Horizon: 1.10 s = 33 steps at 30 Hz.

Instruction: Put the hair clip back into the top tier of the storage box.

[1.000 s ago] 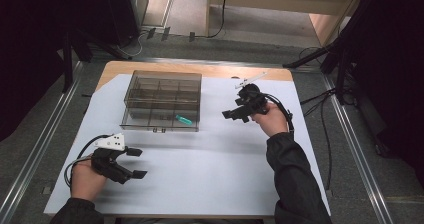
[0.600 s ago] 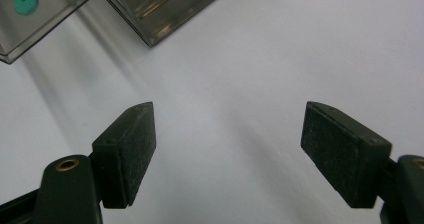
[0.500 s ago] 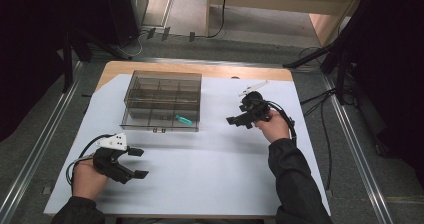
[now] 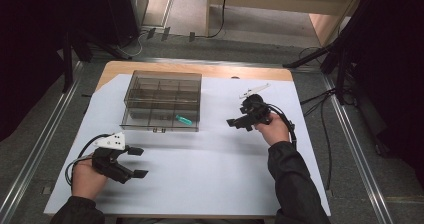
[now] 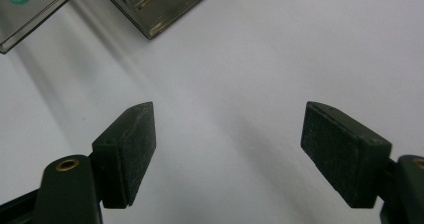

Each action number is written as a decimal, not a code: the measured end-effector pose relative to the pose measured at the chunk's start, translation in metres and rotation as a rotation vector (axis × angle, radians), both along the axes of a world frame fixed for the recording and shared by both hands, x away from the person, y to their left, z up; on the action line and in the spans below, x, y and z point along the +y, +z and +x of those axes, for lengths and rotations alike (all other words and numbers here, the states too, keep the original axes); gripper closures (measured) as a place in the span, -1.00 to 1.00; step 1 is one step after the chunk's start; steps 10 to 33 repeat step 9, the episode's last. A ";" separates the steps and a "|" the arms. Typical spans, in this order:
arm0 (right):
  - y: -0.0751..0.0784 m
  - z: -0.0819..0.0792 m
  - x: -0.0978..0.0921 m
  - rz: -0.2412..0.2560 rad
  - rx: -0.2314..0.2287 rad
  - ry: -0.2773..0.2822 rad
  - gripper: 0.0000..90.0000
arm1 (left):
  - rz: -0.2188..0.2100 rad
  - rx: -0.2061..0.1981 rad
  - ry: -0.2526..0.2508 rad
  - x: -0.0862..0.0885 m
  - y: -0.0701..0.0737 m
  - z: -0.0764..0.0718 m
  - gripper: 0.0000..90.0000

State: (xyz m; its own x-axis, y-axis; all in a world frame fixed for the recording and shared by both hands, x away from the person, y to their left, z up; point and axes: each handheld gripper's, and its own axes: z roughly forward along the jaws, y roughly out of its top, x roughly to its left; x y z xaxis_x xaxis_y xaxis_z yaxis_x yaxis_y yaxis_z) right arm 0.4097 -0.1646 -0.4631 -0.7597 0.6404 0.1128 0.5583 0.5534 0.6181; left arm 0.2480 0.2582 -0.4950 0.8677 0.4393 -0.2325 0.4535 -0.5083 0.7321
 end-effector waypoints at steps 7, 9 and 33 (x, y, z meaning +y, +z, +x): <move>0.002 0.002 -0.003 0.017 0.004 -0.012 -0.49 | 0.007 0.002 -0.003 -0.001 -0.001 0.001 -0.56; 0.000 0.003 -0.005 0.016 0.008 -0.011 -0.49 | 0.009 0.005 -0.006 -0.002 -0.001 0.001 -0.56; 0.000 0.003 -0.005 0.016 0.008 -0.011 -0.49 | 0.009 0.005 -0.006 -0.002 -0.001 0.001 -0.56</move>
